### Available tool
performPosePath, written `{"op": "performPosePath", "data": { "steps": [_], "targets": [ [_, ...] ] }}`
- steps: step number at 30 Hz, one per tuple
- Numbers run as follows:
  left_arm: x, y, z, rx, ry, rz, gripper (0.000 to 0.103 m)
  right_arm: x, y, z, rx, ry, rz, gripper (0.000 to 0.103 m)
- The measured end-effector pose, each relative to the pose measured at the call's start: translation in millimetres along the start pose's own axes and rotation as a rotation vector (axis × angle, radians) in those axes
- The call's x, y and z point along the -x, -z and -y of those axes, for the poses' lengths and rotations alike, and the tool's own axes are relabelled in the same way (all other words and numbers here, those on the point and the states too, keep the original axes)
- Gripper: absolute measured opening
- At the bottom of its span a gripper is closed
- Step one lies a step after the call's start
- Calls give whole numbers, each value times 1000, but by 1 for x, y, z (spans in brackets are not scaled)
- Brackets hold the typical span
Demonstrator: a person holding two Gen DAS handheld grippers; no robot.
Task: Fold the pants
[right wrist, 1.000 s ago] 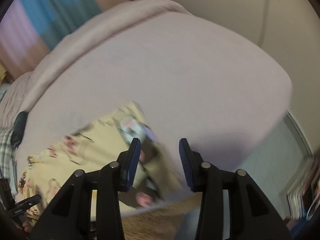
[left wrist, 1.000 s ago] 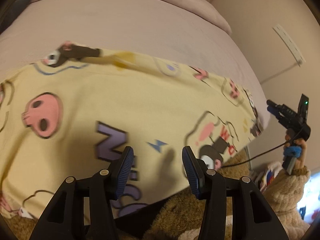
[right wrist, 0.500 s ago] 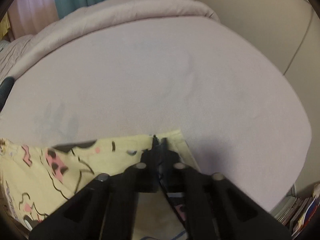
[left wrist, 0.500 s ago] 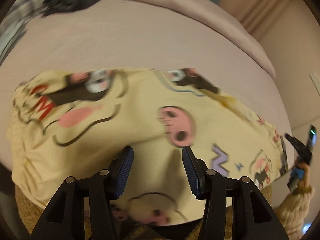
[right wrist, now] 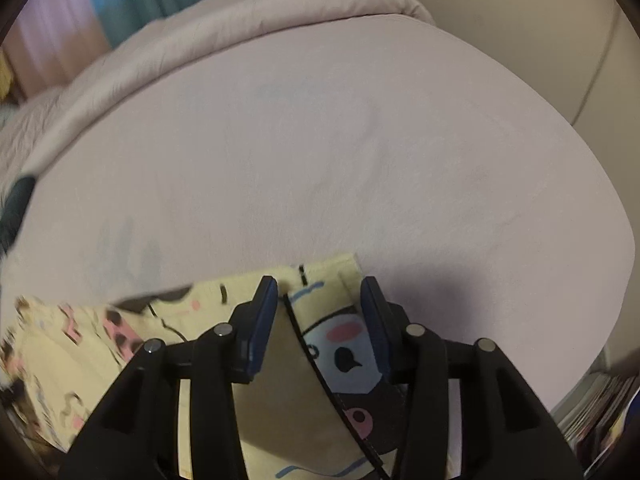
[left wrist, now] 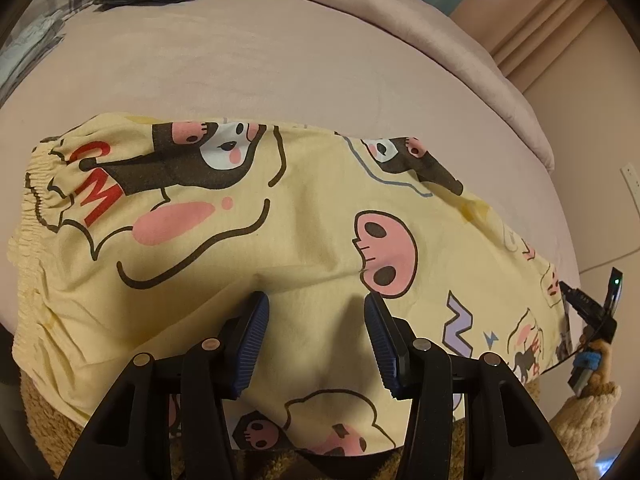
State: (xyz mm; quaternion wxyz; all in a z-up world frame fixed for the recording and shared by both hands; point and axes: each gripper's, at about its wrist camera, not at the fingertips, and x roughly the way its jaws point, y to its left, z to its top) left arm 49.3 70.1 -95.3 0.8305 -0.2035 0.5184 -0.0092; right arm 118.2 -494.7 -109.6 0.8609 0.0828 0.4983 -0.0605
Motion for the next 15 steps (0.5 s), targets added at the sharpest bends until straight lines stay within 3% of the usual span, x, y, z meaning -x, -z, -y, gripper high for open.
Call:
{"op": "performPosePath", "data": {
  "steps": [4, 10, 15],
  "targets": [
    [3, 0, -3, -4, 0, 0, 50, 3, -4, -5, 22, 26, 38, 14],
    [2, 1, -3, 1, 8, -2, 50, 25, -14, 8, -34, 37, 146, 14],
    [1, 3, -5, -7, 9, 1, 50, -6, -10, 5, -10, 103, 66, 21]
  ]
}}
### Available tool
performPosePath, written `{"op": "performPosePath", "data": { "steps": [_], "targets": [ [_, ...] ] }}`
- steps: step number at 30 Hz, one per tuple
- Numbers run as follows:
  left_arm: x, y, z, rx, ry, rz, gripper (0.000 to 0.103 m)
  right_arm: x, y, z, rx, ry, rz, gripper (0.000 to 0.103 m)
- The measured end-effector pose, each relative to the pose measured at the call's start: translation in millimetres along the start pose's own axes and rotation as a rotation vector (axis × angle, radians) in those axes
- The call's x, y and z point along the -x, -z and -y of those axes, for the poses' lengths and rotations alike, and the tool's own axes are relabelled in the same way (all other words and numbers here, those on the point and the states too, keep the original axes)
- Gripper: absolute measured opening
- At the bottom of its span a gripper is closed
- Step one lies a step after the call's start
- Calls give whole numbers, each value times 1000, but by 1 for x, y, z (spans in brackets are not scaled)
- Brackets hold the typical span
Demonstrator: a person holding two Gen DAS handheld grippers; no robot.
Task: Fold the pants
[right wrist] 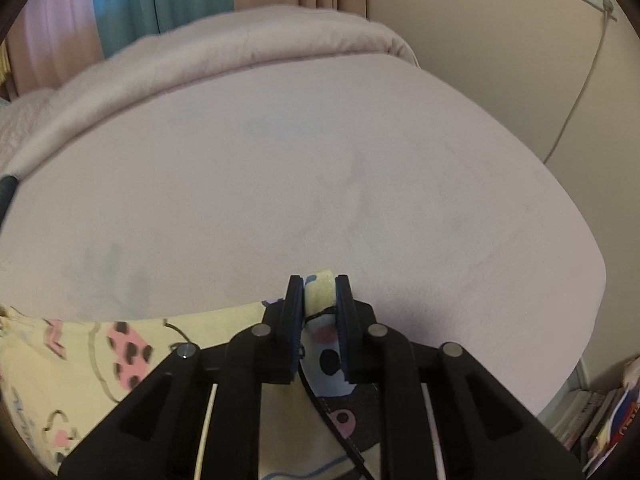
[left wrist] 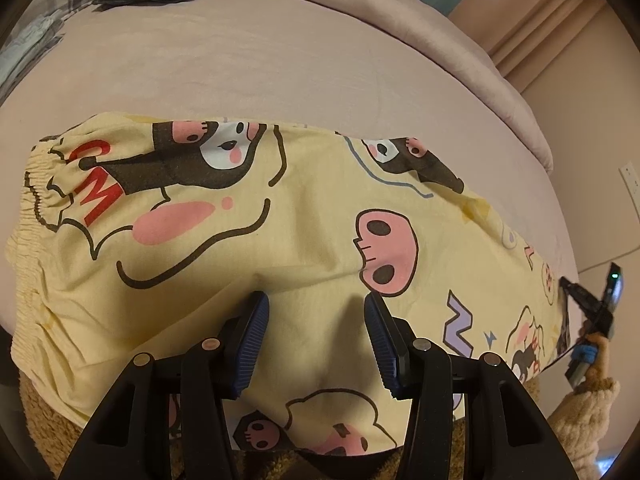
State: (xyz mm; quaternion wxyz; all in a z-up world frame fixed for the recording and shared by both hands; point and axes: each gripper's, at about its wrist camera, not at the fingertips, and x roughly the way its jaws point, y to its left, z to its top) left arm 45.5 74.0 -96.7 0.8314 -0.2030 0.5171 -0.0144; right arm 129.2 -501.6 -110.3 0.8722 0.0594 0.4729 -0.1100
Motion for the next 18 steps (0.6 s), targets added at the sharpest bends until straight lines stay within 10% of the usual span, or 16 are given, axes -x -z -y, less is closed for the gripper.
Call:
{"op": "performPosePath", "data": {
  "steps": [5, 13, 18],
  "targets": [
    [9, -1, -1, 4, 15, 2, 50, 0, 5, 7, -29, 25, 11, 45],
    [54, -15, -37, 88, 6, 143, 50, 57, 28, -12, 36, -36, 50, 60],
    [71, -25, -85, 184, -72, 168, 50, 25, 61, -22, 37, -69, -51, 64]
  ]
}}
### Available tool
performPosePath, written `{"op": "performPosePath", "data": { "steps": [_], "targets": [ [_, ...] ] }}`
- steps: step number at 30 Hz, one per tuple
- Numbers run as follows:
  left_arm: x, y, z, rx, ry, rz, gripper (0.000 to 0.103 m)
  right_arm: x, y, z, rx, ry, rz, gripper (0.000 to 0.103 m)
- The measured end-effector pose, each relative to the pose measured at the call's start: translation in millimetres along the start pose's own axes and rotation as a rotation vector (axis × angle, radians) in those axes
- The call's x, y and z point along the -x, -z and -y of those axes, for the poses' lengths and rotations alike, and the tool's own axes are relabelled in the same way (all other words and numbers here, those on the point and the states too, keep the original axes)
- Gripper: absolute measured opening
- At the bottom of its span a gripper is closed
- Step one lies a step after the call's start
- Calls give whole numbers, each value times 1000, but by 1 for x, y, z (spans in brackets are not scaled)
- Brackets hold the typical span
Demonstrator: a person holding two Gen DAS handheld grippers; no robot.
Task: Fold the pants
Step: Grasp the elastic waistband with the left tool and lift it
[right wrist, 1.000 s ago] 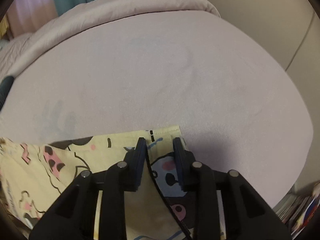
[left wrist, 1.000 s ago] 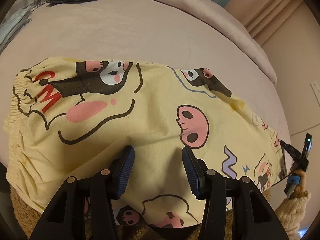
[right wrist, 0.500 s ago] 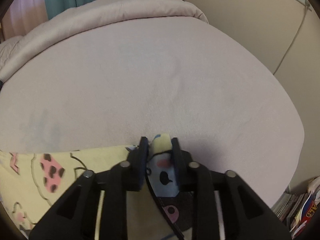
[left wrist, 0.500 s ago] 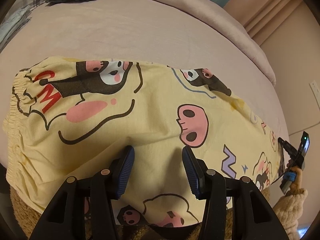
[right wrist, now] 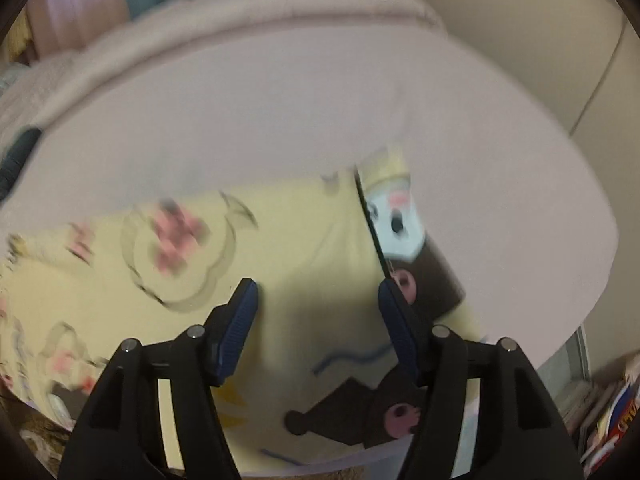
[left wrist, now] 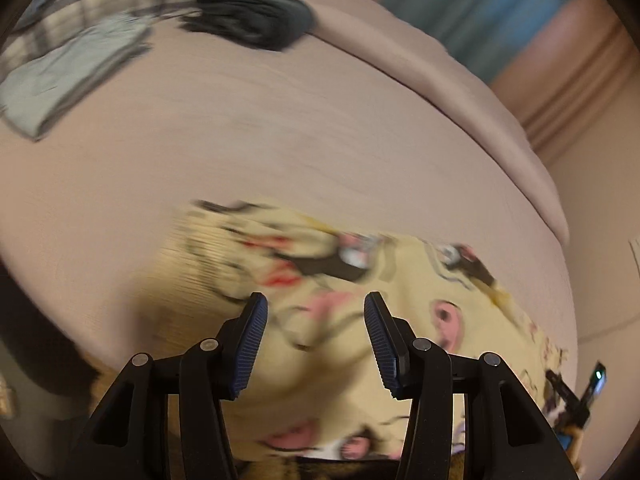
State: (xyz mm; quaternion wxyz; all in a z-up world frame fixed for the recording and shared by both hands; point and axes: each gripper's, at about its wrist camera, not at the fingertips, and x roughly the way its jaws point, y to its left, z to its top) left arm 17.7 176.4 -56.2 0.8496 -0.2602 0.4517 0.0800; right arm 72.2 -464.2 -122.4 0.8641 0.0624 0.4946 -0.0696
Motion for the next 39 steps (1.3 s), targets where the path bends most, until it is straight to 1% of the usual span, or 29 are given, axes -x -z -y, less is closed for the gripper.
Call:
{"op": "performPosePath", "data": {
  "steps": [3, 4, 5, 7, 8, 9, 11, 12, 13, 14, 16, 17, 19, 21, 22, 23, 24, 25, 26, 27, 28, 29, 30, 31, 32, 33, 35, 38, 39],
  "targets": [
    [12, -9, -21, 27, -11, 18, 50, 14, -11, -19, -6, 73, -2, 64],
    [16, -11, -26, 31, -10, 29, 50, 21, -17, -30, 9, 71, 16, 64],
    [20, -12, -29, 31, -10, 34, 50, 33, -24, -54, 57, 46, 47, 64],
    [25, -14, -37, 35, -10, 46, 50, 49, -32, -90, 137, 1, 77, 64],
    [26, -14, -38, 40, -16, 48, 50, 61, -38, -123, 202, -42, 101, 64],
    [27, -15, -42, 46, -17, 49, 50, 67, -41, -141, 235, -70, 113, 64],
    [24, -15, -46, 39, 0, 29, 50, 81, -46, -195, 324, -193, 132, 65],
    [21, -15, -48, 31, 11, 9, 50, 84, -48, -214, 348, -252, 130, 65],
    [17, -16, -51, 26, 21, -11, 50, 85, -49, -239, 373, -339, 115, 65],
    [13, -16, -52, 24, 26, -26, 50, 83, -50, -259, 387, -402, 88, 66],
    [5, -19, -52, 13, 38, -45, 50, 82, -41, -292, 424, -482, 45, 66],
    [2, -21, -52, 2, 52, -51, 50, 78, -37, -318, 461, -511, 23, 66],
    [-10, -25, -53, -11, 65, -77, 50, 68, -28, -346, 509, -525, -8, 66],
    [-21, -29, -53, -14, 56, -103, 50, 52, -28, -361, 536, -537, -47, 66],
    [-22, -31, -52, -20, 56, -100, 50, 42, -27, -370, 545, -538, -74, 66],
    [-21, -32, -50, -31, 58, -94, 50, 38, -24, -371, 546, -535, -87, 66],
    [-18, -32, -47, -44, 74, -81, 45, 31, -21, -374, 549, -524, -106, 66],
    [-14, -33, -44, -56, 105, -66, 39, 25, -18, -374, 553, -516, -118, 65],
    [-12, -33, -42, -68, 108, -60, 26, 17, -20, -374, 555, -503, -133, 65],
    [-8, -34, -40, -77, 97, -51, 22, 12, -20, -375, 556, -494, -143, 64],
    [-5, -34, -39, -80, 99, -41, 20, 7, -21, -376, 556, -488, -151, 63],
    [-2, -36, -39, -77, 115, -36, 18, 5, -24, -372, 558, -487, -150, 56],
    [0, -38, -38, -73, 141, -37, 16, 4, -25, -371, 562, -489, -145, 40],
    [2, -40, -37, -70, 168, -39, 16, 4, -26, -370, 565, -498, -135, 29],
    [3, -42, -37, -65, 181, -37, 15, 5, -26, -373, 568, -508, -131, 9],
    [5, -45, -36, -59, 187, -34, 15, 6, -28, -372, 565, -529, -122, 7],
    [10, -50, -33, -67, 189, -12, 15, 9, -30, -370, 561, -543, -99, 6],
    [16, -62, -30, -64, 202, 18, 15, 12, -40, -366, 514, -569, -78, 6],
    [16, -67, -27, -68, 193, 32, 15, 12, -43, -361, 503, -573, -75, 6]
  ]
}}
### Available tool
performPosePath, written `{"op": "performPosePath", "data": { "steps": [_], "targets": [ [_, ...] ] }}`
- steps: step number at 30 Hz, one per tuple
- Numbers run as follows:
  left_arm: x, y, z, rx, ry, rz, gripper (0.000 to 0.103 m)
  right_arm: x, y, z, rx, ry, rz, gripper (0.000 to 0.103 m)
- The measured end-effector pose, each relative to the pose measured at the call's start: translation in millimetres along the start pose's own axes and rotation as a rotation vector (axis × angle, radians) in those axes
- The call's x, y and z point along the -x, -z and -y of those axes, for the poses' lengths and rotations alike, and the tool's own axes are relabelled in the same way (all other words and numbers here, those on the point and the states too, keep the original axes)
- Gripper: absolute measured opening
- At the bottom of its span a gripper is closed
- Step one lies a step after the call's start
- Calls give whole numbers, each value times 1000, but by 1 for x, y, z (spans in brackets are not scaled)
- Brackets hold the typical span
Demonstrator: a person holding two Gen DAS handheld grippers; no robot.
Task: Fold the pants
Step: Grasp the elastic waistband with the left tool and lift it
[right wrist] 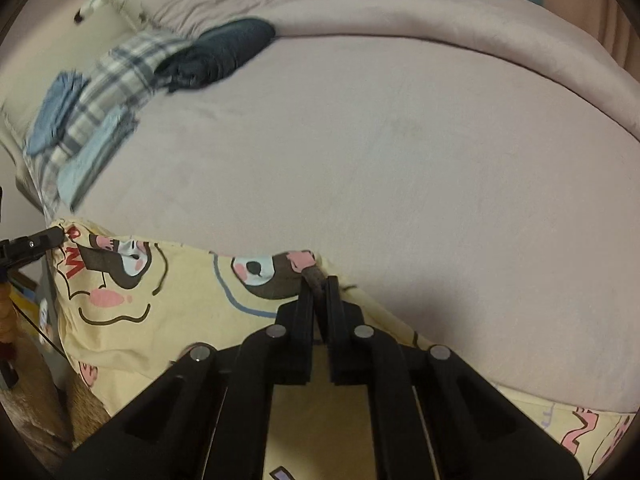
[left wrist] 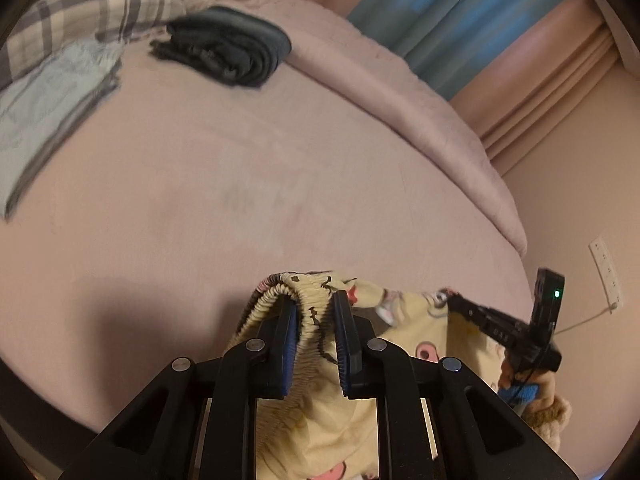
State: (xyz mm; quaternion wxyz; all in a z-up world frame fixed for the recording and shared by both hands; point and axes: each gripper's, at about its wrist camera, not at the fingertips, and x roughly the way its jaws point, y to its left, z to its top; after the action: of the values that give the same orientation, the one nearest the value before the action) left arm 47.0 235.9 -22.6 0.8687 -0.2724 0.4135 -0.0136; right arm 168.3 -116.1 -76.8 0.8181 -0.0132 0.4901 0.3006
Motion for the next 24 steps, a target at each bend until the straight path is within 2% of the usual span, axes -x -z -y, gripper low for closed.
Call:
{"op": "performPosePath", "data": {
  "steps": [3, 6, 10, 13, 14, 15, 16, 17, 20, 24],
  "targets": [
    [-13, -16, 2, -24, -16, -7, 15, -3, -5, 7, -37, -5, 9, 6],
    [-42, -24, -8, -25, -60, -67, 15, -12, -6, 10, -51, 6, 0, 6],
    [-84, -16, -30, -27, -133, -171, 15, -35, -1, 13, -60, 34, -44, 10],
    [-73, -10, -31, -34, -99, -129, 17, -31, 1, 1, -8, 94, -30, 11],
    [-67, -9, -31, -29, -93, -125, 22, -27, 0, -3, 14, 124, -32, 24],
    [-59, -8, -33, -17, -89, -122, 32, -23, 0, -7, 29, 149, -29, 43],
    [-49, -7, -35, -6, -84, -112, 36, -16, -1, -14, 50, 176, -16, 51],
    [-41, -6, -36, 1, -83, -100, 43, -11, -1, -18, 62, 182, -4, 55],
    [-13, 1, -43, 31, -101, -47, 46, 10, -3, -44, 107, 115, 30, 55],
    [2, 12, -58, 74, -186, -14, 46, 12, 0, -98, 193, -55, 7, 55]
  ]
}}
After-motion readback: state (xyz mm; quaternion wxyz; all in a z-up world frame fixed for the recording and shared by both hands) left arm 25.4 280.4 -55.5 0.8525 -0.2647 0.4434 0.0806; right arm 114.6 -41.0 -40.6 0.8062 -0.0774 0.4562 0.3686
